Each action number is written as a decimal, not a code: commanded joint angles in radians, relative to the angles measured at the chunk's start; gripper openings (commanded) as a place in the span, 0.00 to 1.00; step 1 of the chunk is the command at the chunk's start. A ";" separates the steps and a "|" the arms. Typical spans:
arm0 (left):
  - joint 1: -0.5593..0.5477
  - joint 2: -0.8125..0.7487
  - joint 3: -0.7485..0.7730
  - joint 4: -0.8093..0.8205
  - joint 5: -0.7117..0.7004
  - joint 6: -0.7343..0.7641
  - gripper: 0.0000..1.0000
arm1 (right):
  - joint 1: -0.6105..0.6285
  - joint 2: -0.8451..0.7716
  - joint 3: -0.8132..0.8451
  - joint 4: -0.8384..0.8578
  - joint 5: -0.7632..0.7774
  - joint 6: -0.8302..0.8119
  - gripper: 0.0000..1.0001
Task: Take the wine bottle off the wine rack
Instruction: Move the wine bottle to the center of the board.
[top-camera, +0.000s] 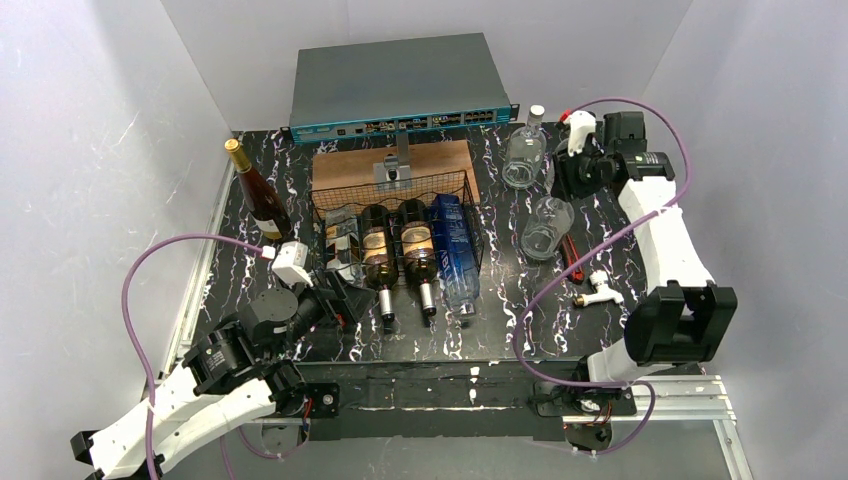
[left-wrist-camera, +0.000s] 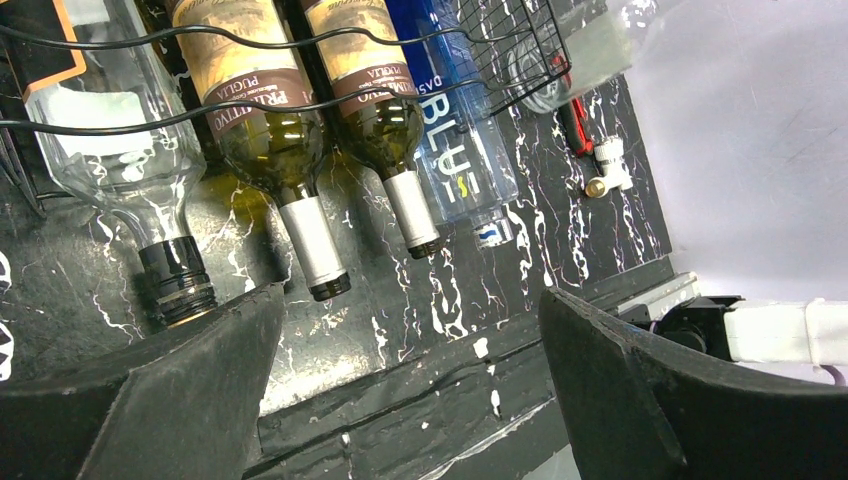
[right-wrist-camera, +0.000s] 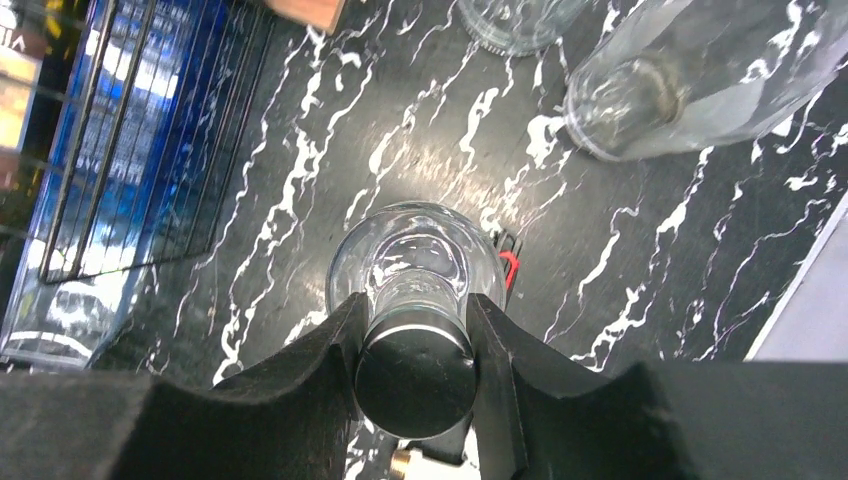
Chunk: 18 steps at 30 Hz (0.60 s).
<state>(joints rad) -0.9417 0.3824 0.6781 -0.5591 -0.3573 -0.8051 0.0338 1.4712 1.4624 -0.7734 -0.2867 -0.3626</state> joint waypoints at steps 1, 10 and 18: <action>0.000 -0.009 0.001 -0.025 -0.035 -0.004 0.98 | 0.000 0.035 0.119 0.230 0.011 0.044 0.04; 0.000 -0.019 0.004 -0.042 -0.051 -0.004 0.98 | 0.000 0.192 0.244 0.325 0.075 0.084 0.03; 0.000 -0.021 0.010 -0.045 -0.051 0.006 0.98 | 0.000 0.291 0.333 0.330 0.092 0.100 0.07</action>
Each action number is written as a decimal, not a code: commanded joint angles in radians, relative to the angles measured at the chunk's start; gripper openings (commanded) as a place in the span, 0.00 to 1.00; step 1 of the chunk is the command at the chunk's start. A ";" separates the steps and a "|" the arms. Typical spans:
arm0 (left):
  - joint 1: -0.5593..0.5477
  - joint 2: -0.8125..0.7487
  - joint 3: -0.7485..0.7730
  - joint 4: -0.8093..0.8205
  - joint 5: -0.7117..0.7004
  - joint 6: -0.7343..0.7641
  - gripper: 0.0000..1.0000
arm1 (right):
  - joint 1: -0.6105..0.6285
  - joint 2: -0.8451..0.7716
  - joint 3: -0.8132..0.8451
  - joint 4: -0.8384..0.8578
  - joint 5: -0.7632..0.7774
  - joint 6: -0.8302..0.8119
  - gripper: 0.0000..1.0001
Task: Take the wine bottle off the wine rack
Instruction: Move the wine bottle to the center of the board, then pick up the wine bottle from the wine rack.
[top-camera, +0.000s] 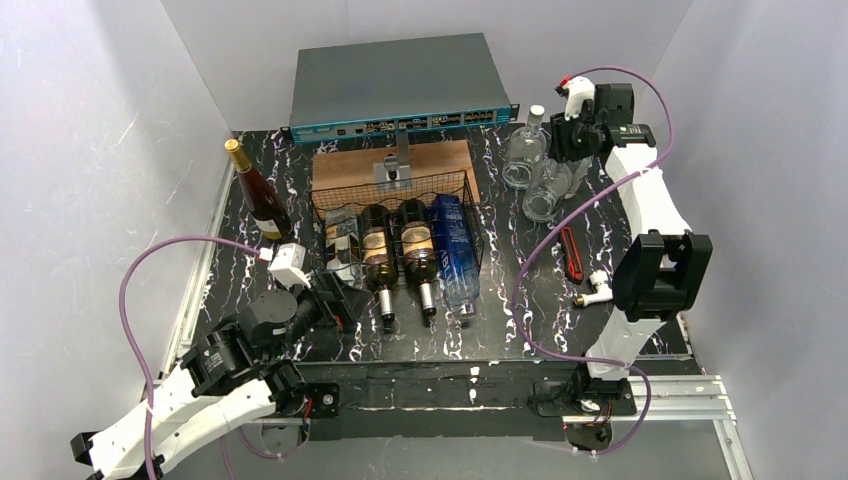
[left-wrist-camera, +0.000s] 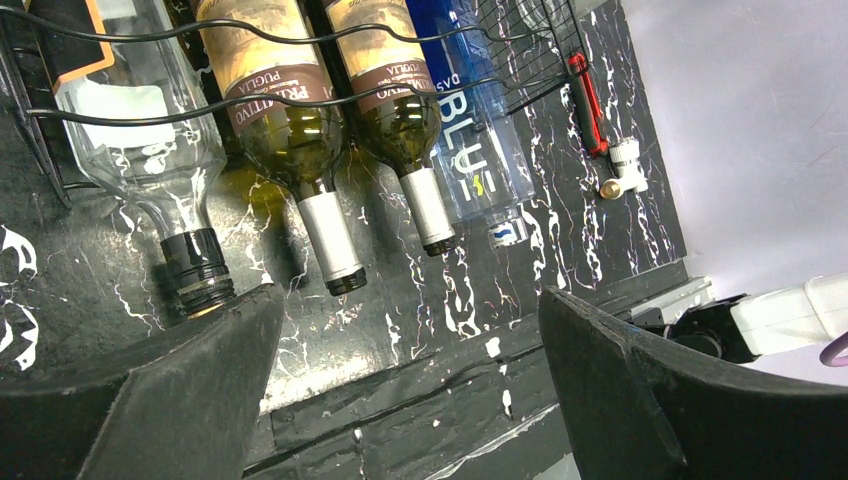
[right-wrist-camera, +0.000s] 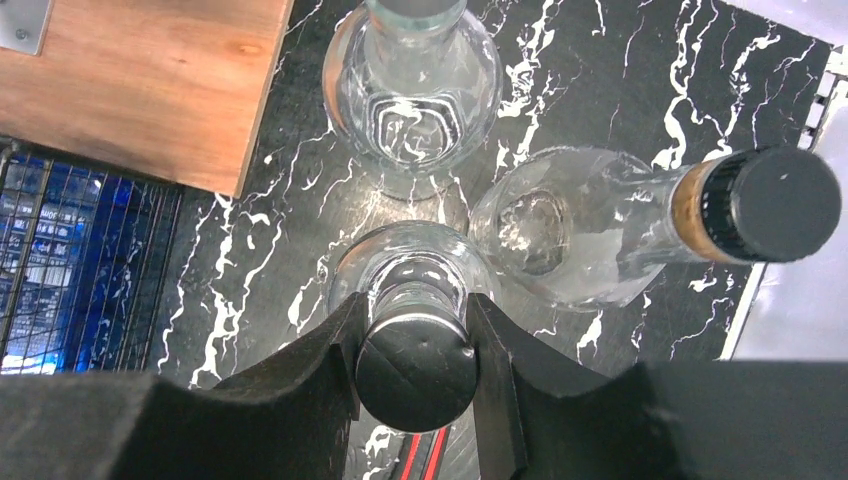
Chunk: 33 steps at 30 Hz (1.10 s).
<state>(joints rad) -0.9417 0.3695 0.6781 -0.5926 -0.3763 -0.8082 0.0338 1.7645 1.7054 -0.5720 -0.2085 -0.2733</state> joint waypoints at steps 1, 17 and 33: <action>-0.001 -0.009 0.012 -0.012 -0.030 0.011 0.98 | 0.000 0.003 0.091 0.132 0.017 0.013 0.07; -0.001 0.005 0.024 -0.009 -0.012 0.033 0.98 | 0.000 0.028 0.084 0.189 0.033 0.026 0.46; 0.000 0.039 0.044 0.036 0.098 0.049 0.98 | 0.000 -0.279 -0.153 0.197 -0.063 0.061 0.98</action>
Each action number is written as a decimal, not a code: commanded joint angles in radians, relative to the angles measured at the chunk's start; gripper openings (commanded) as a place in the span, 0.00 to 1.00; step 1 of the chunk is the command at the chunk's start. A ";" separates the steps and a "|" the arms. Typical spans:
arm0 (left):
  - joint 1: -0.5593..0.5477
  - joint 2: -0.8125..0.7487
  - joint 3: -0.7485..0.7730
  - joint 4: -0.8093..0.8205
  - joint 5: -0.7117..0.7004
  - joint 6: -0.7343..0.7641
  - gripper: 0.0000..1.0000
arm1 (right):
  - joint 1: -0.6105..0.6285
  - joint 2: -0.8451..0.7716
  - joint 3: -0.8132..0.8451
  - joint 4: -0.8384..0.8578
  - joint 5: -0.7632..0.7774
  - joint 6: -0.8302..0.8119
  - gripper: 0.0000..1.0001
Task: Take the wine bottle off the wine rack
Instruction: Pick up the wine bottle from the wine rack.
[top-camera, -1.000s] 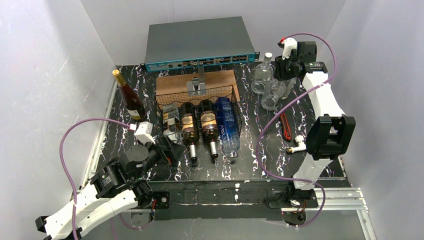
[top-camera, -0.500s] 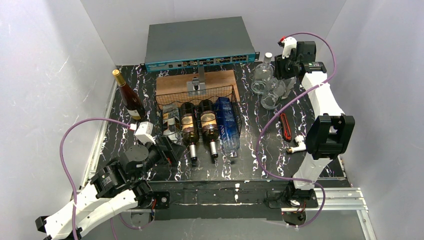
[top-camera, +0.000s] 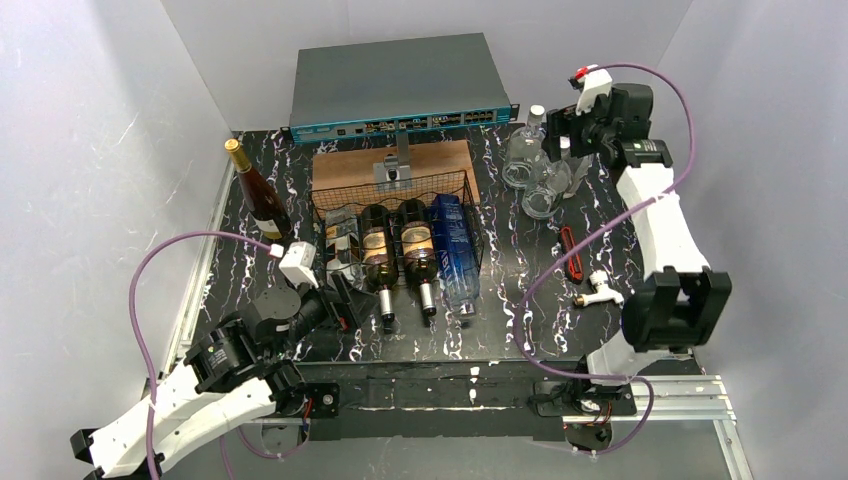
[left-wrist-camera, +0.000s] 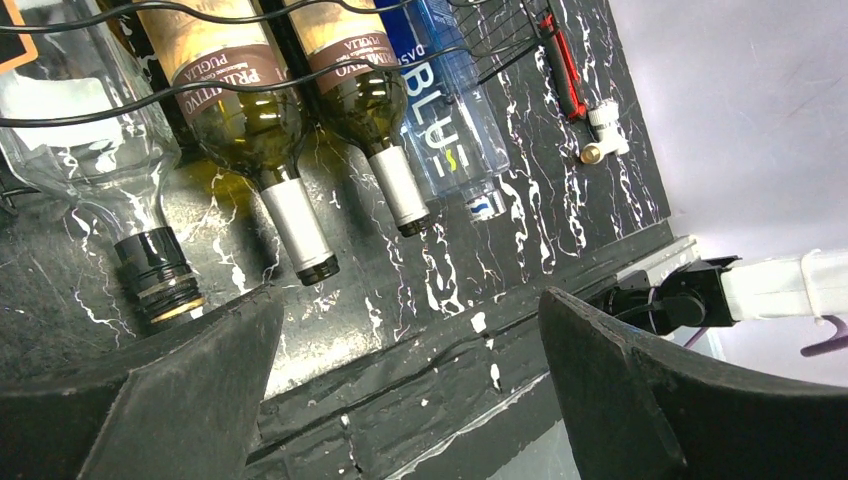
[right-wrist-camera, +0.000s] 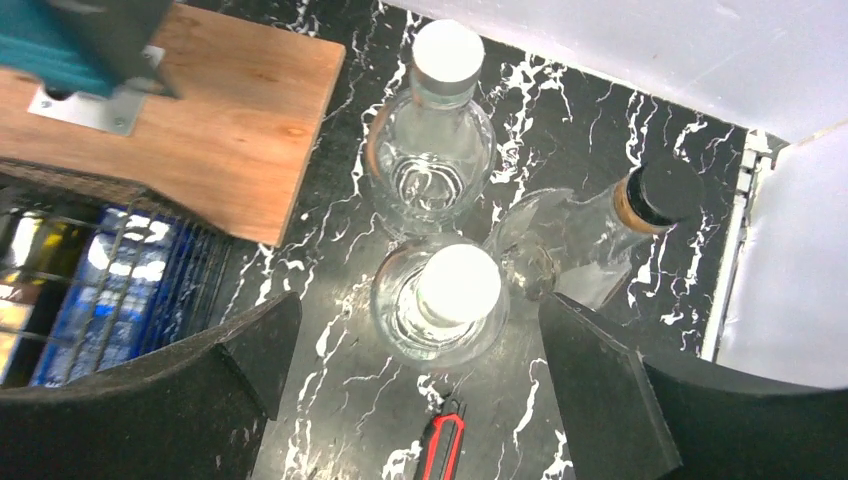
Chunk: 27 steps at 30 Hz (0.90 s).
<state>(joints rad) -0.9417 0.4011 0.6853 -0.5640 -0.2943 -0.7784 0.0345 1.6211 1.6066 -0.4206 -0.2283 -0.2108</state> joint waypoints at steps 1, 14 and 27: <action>0.000 0.008 0.038 0.007 0.017 0.021 0.98 | -0.001 -0.167 -0.073 0.038 -0.048 -0.009 0.98; -0.001 0.084 0.082 0.014 0.048 0.035 0.98 | -0.007 -0.465 -0.270 -0.124 -0.216 -0.104 0.98; 0.000 0.210 0.134 0.021 0.141 0.033 0.98 | -0.007 -0.628 -0.575 -0.131 -0.456 -0.107 0.98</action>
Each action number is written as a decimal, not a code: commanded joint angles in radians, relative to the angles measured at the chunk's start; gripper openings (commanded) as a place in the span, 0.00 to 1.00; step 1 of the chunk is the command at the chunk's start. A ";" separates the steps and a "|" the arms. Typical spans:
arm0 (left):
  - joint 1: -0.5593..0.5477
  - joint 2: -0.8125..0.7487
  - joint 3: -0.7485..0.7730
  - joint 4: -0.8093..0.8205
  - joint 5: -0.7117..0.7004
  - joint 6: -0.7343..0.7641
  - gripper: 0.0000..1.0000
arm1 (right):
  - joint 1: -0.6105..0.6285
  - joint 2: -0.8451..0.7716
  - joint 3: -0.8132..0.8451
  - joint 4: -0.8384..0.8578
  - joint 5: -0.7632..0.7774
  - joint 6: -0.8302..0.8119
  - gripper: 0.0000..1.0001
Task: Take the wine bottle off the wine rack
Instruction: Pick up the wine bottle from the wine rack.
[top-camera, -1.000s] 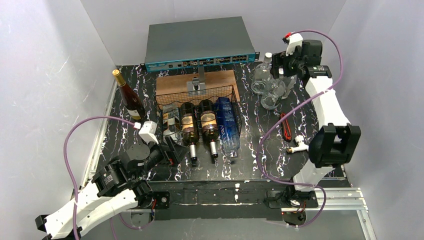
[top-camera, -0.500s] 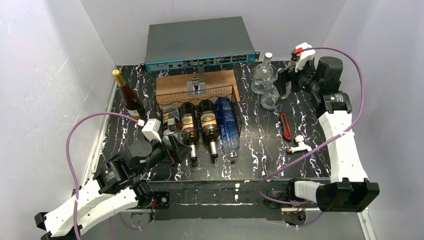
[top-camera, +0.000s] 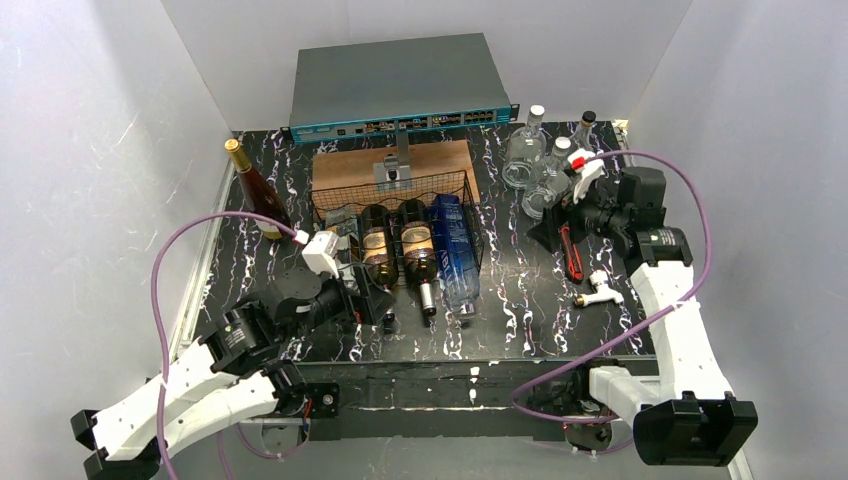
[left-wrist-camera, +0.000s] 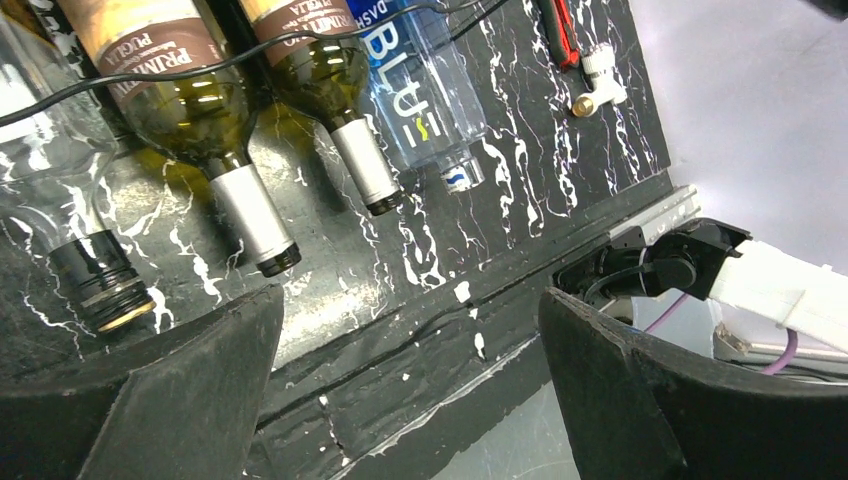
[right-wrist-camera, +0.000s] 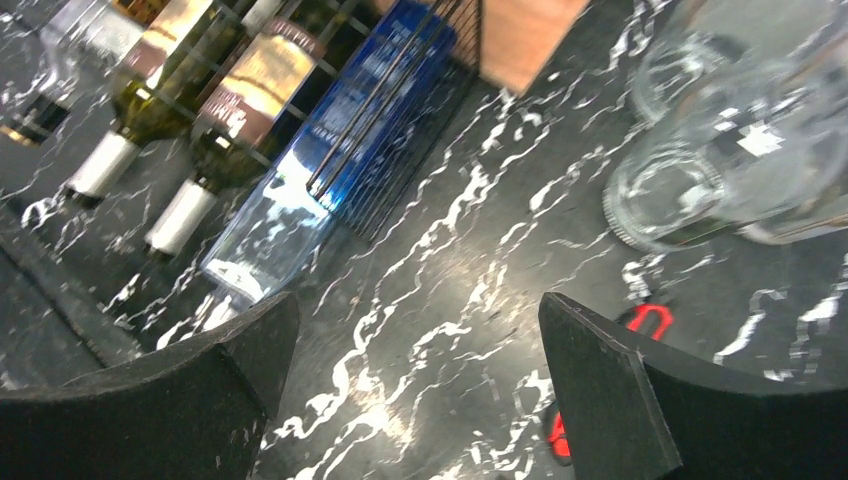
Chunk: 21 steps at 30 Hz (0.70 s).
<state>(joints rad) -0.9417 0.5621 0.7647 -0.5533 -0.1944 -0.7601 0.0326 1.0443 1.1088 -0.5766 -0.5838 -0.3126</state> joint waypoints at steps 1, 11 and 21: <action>0.000 0.073 0.060 0.010 0.047 0.015 0.98 | -0.005 -0.061 -0.101 0.038 -0.112 -0.002 0.98; -0.002 0.340 0.150 0.005 0.080 0.045 0.98 | -0.007 -0.118 -0.300 0.160 -0.134 0.004 0.98; -0.046 0.496 0.183 -0.106 -0.127 0.044 0.98 | -0.008 -0.134 -0.369 0.194 -0.061 -0.017 0.98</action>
<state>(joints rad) -0.9634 1.0458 0.9070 -0.5758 -0.1917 -0.7307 0.0319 0.9287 0.7345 -0.4469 -0.6632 -0.3180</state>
